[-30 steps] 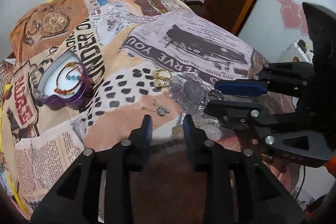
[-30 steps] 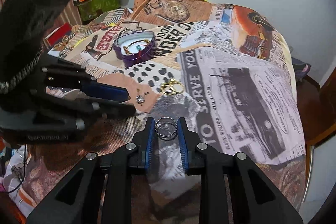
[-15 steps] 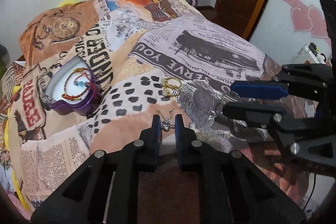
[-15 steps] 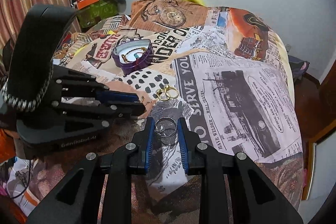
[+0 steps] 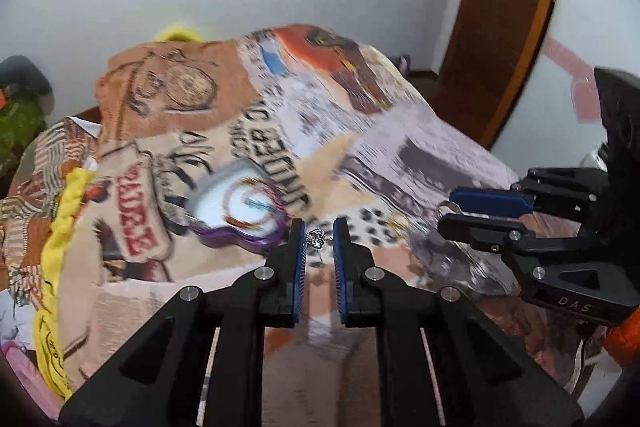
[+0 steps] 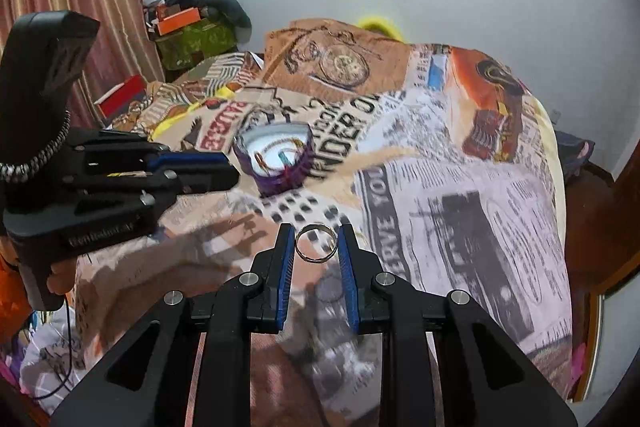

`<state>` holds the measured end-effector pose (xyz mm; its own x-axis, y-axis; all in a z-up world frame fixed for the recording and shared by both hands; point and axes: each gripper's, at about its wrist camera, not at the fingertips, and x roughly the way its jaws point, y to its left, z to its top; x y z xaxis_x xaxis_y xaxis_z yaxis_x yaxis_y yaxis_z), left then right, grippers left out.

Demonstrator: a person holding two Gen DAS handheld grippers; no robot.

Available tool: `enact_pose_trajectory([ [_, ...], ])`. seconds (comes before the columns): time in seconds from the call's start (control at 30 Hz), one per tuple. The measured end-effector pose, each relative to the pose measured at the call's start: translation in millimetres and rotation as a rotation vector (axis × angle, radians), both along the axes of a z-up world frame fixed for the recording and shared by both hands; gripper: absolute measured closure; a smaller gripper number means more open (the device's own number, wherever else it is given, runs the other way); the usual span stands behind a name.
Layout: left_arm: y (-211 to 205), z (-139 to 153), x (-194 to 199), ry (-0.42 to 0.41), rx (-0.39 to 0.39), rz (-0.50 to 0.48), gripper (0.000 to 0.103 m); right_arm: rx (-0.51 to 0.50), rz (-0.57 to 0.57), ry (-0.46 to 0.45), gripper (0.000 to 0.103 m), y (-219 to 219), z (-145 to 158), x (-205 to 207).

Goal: Organize jewelry
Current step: 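Carry the silver ring and earring over the heart tin with both tools, then open both tools to drop the ring and earring into the tin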

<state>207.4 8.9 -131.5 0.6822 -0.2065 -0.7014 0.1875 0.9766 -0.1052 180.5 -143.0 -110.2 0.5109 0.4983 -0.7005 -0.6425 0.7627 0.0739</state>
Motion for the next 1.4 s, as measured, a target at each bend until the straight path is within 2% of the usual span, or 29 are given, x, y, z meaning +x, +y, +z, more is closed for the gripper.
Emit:
enact_pose_trajectory([
  [0.27,44,16,1,-0.052,-0.005,0.084,0.091,0.03,0.03,-0.033,0.083,29,15,11],
  [0.63,69,15,27,-0.063,-0.012,0.118,0.091,0.037,0.057,-0.036,0.083,65,15,38],
  [1.07,77,-8,73,-0.027,-0.043,0.112,0.091,-0.03,0.094,0.009,0.083,97,-11,69],
  [1.4,85,-42,94,0.055,-0.043,0.098,0.091,-0.1,0.132,0.034,0.083,119,-29,84],
])
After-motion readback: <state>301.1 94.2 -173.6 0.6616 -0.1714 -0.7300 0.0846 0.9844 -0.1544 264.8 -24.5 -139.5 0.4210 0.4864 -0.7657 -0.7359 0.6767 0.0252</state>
